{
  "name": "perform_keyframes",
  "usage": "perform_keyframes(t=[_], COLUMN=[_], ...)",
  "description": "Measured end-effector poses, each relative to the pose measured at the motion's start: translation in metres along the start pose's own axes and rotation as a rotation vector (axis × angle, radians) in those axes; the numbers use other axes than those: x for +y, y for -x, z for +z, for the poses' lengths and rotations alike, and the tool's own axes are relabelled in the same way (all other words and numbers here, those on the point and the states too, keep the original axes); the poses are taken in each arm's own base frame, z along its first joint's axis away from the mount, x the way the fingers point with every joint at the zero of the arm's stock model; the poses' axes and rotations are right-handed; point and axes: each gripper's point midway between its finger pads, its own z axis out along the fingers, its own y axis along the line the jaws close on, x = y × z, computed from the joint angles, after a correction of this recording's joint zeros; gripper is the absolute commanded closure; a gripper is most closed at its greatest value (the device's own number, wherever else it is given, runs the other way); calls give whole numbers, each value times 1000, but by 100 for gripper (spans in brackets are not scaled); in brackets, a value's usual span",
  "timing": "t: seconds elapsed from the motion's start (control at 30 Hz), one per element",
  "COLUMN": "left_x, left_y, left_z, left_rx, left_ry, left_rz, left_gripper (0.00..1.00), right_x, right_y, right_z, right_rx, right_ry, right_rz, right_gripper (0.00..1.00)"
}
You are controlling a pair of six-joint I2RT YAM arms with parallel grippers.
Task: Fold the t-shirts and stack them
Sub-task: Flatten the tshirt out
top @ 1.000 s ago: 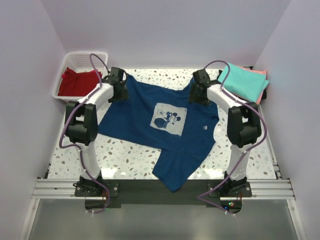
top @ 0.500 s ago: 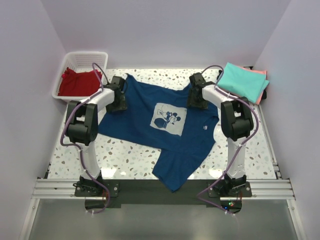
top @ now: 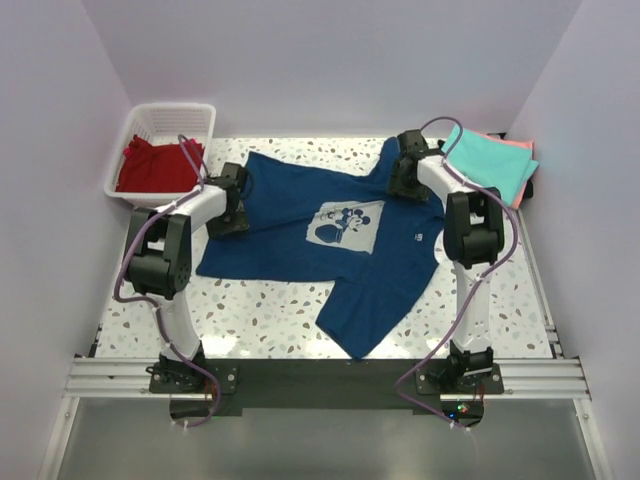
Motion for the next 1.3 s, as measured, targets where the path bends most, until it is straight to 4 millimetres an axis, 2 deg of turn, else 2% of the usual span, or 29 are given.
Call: perform_keyframes(t=[0.17,0.3,0.4,0.5,0.63,0.7,0.73,0.83,0.93,1.07,1.13,1.3], left_x=[0,-2,-1,-2,-1,1,3,13,23,36,42,55], left_y=[-5,-7,-6,3,22,28,28,13,-12,-41,-50,-61], left_z=[-2,-4,-9,-19,-45,-56,-61,-67,-62,-57,-59,-62], left_rx=[7,14,24,4,-64,-97,-110,-107,-65,-13,-4,6], left_ry=[0,-6,-4,-16,-56,-75,-83,-85,-65,-34,-26,-9], left_rz=[-8,-4,2,-7,-39,-55,-63,-70,-72,-84,-97,-143], left_gripper=[39,39,38,38,38,38,38,38,39,40,40,44], right_x=[5,5,1,-2,2,11,16,31,29,5,1,-4], right_y=[22,25,26,29,23,3,-8,-61,-115,-164,-174,-216], right_z=[9,9,0,-28,-99,-140,-154,-188,-193,-192,-196,-209], right_rx=[-26,-27,-30,-54,-117,-148,-154,-135,-57,36,47,85], right_ry=[10,8,0,1,44,88,108,183,200,173,178,226], right_rz=[-41,-76,-101,-122,-150,-180,-194,-250,-291,-277,-269,-273], right_gripper=[33,32,30,29,29,30,30,30,30,30,30,30])
